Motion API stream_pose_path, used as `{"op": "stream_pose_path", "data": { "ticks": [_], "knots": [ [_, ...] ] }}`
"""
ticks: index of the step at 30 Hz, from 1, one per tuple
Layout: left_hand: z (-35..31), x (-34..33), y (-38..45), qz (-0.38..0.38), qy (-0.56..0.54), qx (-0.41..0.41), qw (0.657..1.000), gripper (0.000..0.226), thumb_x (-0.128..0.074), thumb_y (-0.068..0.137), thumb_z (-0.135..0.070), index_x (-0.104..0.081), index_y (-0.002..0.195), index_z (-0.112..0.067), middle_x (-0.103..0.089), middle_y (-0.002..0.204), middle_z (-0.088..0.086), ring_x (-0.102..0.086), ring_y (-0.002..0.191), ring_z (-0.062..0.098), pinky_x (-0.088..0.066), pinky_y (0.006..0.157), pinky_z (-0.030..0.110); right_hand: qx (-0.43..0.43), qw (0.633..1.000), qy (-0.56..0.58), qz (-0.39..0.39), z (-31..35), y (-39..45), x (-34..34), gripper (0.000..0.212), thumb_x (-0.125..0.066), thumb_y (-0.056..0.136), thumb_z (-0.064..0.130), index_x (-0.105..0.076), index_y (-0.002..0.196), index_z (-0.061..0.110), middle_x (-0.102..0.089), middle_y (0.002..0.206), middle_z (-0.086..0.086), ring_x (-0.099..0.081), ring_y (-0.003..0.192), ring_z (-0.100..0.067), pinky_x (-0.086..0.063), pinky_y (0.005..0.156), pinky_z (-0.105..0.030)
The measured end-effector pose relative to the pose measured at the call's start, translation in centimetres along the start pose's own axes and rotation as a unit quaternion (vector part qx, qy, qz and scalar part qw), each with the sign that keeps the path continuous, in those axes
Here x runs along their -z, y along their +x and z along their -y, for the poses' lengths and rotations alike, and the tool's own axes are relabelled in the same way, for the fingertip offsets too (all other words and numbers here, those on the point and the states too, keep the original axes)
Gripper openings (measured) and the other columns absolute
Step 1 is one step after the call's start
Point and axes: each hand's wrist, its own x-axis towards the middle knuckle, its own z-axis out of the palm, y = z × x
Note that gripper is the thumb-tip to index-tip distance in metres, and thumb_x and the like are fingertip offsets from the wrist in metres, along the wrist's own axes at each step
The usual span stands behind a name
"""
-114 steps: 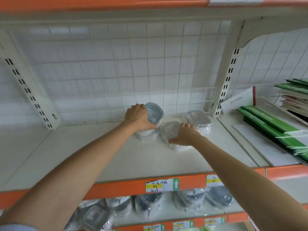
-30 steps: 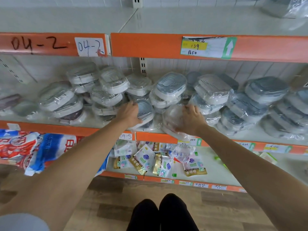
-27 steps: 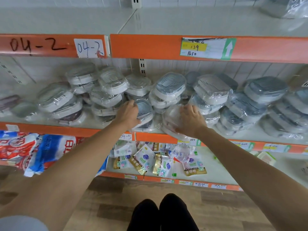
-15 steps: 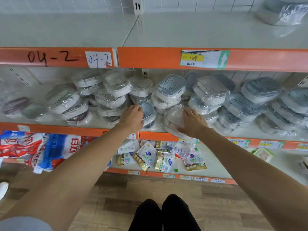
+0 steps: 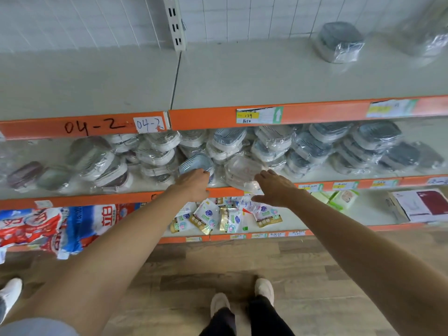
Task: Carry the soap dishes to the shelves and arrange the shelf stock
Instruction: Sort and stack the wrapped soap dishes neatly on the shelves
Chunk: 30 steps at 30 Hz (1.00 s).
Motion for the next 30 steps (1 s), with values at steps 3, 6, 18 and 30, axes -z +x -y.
{"op": "stream_pose_path", "data": {
  "ticks": [3,6,18,30],
  "knots": [
    [-1.7,1.7,-0.9,0.012,-0.006,-0.036,0.999,0.038,-0.055,0.094,-0.036,-0.052,0.116,-0.005,-0.054,0.117,0.009,-0.057,0.101,0.026,-0.046,0.074,0.035,-0.009,1.000,-0.001,0.001,-0.4,-2.0,0.8,0.060,-0.053,0.093,0.045,-0.037,0.137,0.006,-0.044,0.134,-0.011,-0.040,0.124,-0.024,-0.040,0.100,-0.037],
    [-4.1,2.9,-1.4,-0.002,-0.027,-0.057,0.998,0.038,-0.056,0.093,-0.037,-0.054,0.113,-0.005,-0.055,0.110,0.006,-0.057,0.096,0.026,-0.045,0.071,0.033,-0.013,1.000,0.005,-0.009,-1.3,-3.7,1.4,0.056,-0.049,0.095,0.044,-0.038,0.137,0.007,-0.044,0.136,-0.011,-0.040,0.126,-0.025,-0.039,0.099,-0.037],
    [-17.3,9.8,-1.4,-0.041,0.046,-0.129,0.990,0.040,-0.065,0.086,-0.036,-0.055,0.112,-0.006,-0.054,0.115,0.008,-0.054,0.106,0.025,-0.049,0.089,0.040,-0.001,0.997,0.033,-0.069,-10.7,-13.6,4.6,0.056,-0.058,0.092,0.033,-0.039,0.138,0.009,-0.044,0.135,-0.010,-0.042,0.125,-0.027,-0.041,0.099,-0.037],
    [-24.8,20.4,1.9,-0.214,-0.001,-0.140,0.967,0.040,-0.059,0.087,-0.041,-0.057,0.111,-0.009,-0.055,0.111,0.007,-0.054,0.104,0.026,-0.047,0.087,0.037,-0.027,0.983,0.035,-0.177,-19.1,-16.5,11.6,0.051,-0.057,0.093,0.030,-0.042,0.135,0.006,-0.046,0.132,-0.013,-0.045,0.123,-0.029,-0.039,0.096,-0.034]
  ]
}}
